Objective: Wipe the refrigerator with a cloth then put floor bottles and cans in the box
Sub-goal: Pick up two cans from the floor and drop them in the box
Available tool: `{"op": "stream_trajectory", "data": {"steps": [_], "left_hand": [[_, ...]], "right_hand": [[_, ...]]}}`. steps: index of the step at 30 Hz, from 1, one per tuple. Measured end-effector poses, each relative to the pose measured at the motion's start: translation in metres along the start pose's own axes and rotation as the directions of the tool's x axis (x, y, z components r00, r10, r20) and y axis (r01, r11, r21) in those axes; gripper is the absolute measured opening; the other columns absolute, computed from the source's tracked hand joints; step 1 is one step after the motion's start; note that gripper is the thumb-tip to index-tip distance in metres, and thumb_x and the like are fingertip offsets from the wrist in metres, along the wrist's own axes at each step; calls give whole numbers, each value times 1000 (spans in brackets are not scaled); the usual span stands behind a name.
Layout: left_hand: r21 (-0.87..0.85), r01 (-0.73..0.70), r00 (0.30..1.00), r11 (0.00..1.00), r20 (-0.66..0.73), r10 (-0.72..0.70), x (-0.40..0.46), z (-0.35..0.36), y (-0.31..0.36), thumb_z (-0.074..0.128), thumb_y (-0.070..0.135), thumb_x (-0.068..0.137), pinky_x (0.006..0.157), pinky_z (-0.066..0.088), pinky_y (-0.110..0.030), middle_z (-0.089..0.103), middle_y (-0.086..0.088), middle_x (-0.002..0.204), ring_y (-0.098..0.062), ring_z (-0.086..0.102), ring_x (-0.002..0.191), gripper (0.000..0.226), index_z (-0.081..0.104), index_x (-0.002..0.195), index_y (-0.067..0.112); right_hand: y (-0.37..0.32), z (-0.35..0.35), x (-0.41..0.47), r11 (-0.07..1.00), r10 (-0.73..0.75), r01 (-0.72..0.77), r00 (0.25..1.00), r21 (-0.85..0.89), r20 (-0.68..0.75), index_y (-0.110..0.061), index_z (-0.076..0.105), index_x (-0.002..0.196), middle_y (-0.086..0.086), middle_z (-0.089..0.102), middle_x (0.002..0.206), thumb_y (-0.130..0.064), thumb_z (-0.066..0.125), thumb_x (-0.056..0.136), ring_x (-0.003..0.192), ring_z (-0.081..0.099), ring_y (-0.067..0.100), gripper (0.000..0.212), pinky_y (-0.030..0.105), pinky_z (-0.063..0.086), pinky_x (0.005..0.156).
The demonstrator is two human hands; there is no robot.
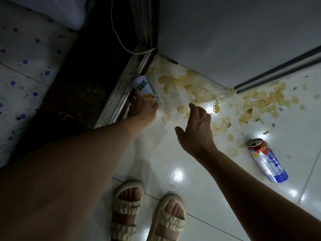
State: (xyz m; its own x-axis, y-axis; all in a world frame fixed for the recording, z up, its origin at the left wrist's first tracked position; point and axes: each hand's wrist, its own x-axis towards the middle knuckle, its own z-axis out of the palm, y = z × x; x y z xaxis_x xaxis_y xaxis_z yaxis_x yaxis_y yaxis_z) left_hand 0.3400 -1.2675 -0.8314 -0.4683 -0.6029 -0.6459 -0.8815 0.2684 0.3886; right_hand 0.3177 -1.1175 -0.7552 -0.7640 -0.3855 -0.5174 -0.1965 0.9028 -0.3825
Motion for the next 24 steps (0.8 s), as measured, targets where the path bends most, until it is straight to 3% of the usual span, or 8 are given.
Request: {"op": "stream_trajectory", "data": {"steps": [4, 8, 11, 13, 17, 20, 24], "left_hand": [[-76, -48, 997, 996, -67, 43, 36, 30, -4, 55, 27, 90, 110, 26, -46, 24, -29, 147, -42, 28, 134, 75, 14, 143, -7], [-41, -21, 998, 999, -67, 19, 70, 53, -9, 48, 33, 92, 112, 24, -42, 29, -25, 148, -38, 29, 136, 65, 29, 140, -7], [-40, 92, 986, 995, -137, -96, 79, 66, -3, 46, 41, 92, 107, 25, -38, 16, -25, 152, -35, 24, 138, 87, -2, 144, -9], [-34, 125, 981, 992, -146, -129, 74, 70, 1, 48, 40, 91, 107, 26, -39, 9, -26, 153, -36, 21, 139, 91, -10, 143, -7], [-74, 175, 980, 982, -84, -181, 52, 63, 5, 51, 37, 90, 106, 27, -40, 12, -24, 153, -36, 23, 137, 87, -3, 146, -3], [4, 126, 990, 992, -69, -126, 17, 50, 5, 52, 36, 89, 102, 31, -42, 21, -26, 148, -40, 31, 131, 78, 14, 144, -4], [77, 71, 997, 994, -26, -69, -43, 23, -7, 60, 32, 83, 98, 37, -43, 32, -28, 140, -42, 41, 123, 86, 10, 144, -2]], "right_hand": [[24, 31, 18, 1000, 1, -1, 1000, 10, -26, -10, 15, 146, 12, 24, 148, -21, 63, 85, 134, 22, 28, 78, 33, 29, 105], [39, 51, 28, 999, 4, -2, 998, 41, -68, -10, 15, 147, 10, 27, 147, -23, 60, 87, 131, 24, 26, 76, 32, 29, 104], [45, 58, 31, 998, -4, 9, 996, 58, -85, -10, 15, 147, 9, 27, 147, -25, 60, 87, 131, 24, 26, 76, 32, 29, 105], [48, 59, 30, 998, 8, -4, 997, 57, -79, -11, 13, 147, 9, 26, 148, -25, 61, 88, 132, 24, 26, 77, 33, 29, 106], [50, 49, 19, 998, 45, -40, 996, 57, -75, -12, 11, 148, 9, 22, 150, -25, 60, 88, 135, 21, 27, 79, 34, 28, 108], [46, 31, -3, 995, 79, -74, 995, 70, -68, -13, 12, 148, 9, 22, 150, -25, 60, 88, 135, 21, 27, 77, 34, 28, 107], [39, -5, -46, 988, 140, -136, 988, 72, -61, -12, 13, 147, 10, 23, 149, -26, 58, 89, 135, 21, 27, 75, 35, 29, 107]]}}
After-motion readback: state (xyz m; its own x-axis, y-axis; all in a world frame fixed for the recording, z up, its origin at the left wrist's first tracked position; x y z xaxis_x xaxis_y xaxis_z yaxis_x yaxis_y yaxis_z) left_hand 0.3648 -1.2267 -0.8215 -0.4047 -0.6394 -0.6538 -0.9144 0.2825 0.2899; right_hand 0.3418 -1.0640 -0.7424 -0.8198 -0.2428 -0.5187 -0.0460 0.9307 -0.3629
